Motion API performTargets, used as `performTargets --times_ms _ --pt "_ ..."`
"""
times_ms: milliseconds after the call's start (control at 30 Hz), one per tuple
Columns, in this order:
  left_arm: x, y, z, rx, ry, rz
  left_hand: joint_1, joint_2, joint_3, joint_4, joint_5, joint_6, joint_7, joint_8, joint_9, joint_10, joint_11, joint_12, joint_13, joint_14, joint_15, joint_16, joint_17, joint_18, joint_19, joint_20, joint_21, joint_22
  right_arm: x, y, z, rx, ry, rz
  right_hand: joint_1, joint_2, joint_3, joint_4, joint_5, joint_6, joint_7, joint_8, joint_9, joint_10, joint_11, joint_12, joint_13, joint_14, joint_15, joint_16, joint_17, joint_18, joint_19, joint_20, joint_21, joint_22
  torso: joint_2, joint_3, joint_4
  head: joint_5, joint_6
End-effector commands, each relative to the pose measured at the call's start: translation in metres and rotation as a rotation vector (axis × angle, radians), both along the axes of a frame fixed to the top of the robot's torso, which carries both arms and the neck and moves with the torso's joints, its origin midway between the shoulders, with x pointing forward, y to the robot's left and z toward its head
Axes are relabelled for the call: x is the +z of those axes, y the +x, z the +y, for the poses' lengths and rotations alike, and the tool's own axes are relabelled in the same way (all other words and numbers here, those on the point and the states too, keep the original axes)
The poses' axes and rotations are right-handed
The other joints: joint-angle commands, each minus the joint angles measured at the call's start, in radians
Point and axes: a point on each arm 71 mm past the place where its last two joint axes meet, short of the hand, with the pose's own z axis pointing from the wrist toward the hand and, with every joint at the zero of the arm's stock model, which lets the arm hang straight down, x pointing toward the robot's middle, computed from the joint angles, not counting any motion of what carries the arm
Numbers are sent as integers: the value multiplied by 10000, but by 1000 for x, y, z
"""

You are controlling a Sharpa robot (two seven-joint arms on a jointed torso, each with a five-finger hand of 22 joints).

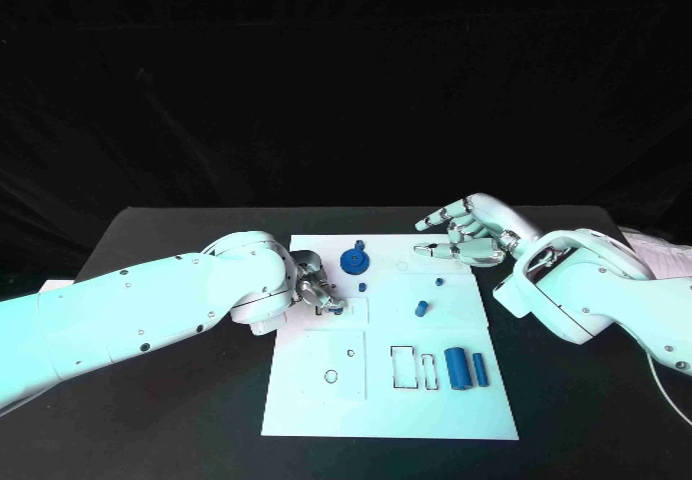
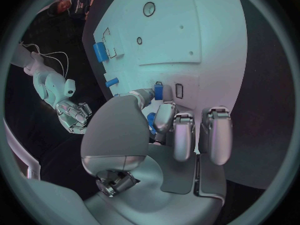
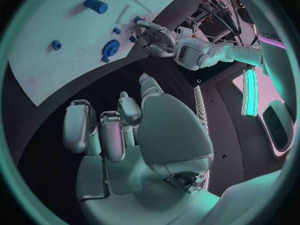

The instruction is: Assemble the parts on the task board

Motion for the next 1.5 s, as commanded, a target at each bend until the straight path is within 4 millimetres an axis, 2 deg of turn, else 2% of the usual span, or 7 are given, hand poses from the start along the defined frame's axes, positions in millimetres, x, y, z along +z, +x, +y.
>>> performTargets --times_ms 33,300,367,433,1100,1267,1500 --pt "-5 -3 0 -214 380 282 -12 34 1823 -1789 48 56 -43 69 27 55 -14 17 -14 1046 39 31 2632 -157 898 8 -7 2334 -1 0 2 131 -115 0 30 43 -63 19 36 53 -16 57 14 24 -60 55 4 729 -71 -48 1257 88 -19 -51 -33 4 -3 0 4 -2 -2" --pt "-6 -4 -1 -311 447 356 -172 -63 2000 -1934 286 134 -50 78 77 115 -24 43 24 1046 35 31 2632 -162 909 -1 5 2357 -1 0 2 137 -116 7 30 43 -63 19 36 53 -16 57 14 24 -60 55 4 729 -71 -48 1257 88 -19 -51 -33 4 5 -4 -2 6 -21" --pt "-6 -4 -1 -314 441 360 -341 -139 2091 -2005 748 189 -62 108 135 155 -41 59 50 1046 27 31 2632 -166 916 -13 13 2371 -1 0 2 140 -114 11 30 43 -63 19 36 53 -16 57 14 24 -60 55 4 729 -71 -48 1257 88 -19 -51 -33 4 9 -4 -2 0 -26" --pt "-6 -4 -1 -298 427 360 -403 -162 2115 -2037 889 205 -73 121 161 176 -45 76 72 1046 21 31 2632 -166 917 -18 13 2373 -2 0 3 145 -112 19 30 43 -63 19 36 53 -16 57 14 24 -60 55 4 729 -71 -48 1257 88 -19 -51 -33 4 2 -2 5 -3 -21" --pt "-7 -1 -1 -239 404 533 -646 -258 2203 -2187 1361 280 -114 194 292 282 -80 182 199 1046 -3 31 2632 -175 935 -56 34 2410 -3 0 3 153 -118 49 25 55 -82 28 73 60 -17 50 16 22 -62 48 -7 728 -73 -55 1248 90 -24 -55 -41 -7 5 7 -1 17 -40" --pt "-10 0 -2 -219 475 878 -758 -205 2164 -2142 1389 286 -122 193 311 271 -80 148 162 1046 -5 31 2632 -160 908 -60 -4 2353 -3 0 4 156 -118 57 25 55 -82 28 73 60 -17 50 16 22 -62 48 -7 728 -73 -55 1248 90 -24 -55 -41 -7 -6 12 4 34 -55" --pt "-12 2 -5 -296 651 1241 -1202 106 1659 -1897 1347 385 -215 204 393 294 -134 158 177 1046 -44 31 2632 -164 914 -79 2 2369 -3 0 4 158 -120 64 25 55 -82 28 73 60 -17 50 16 22 -62 48 -7 728 -73 -55 1248 90 -24 -55 -41 -7 -8 5 8 50 -72"
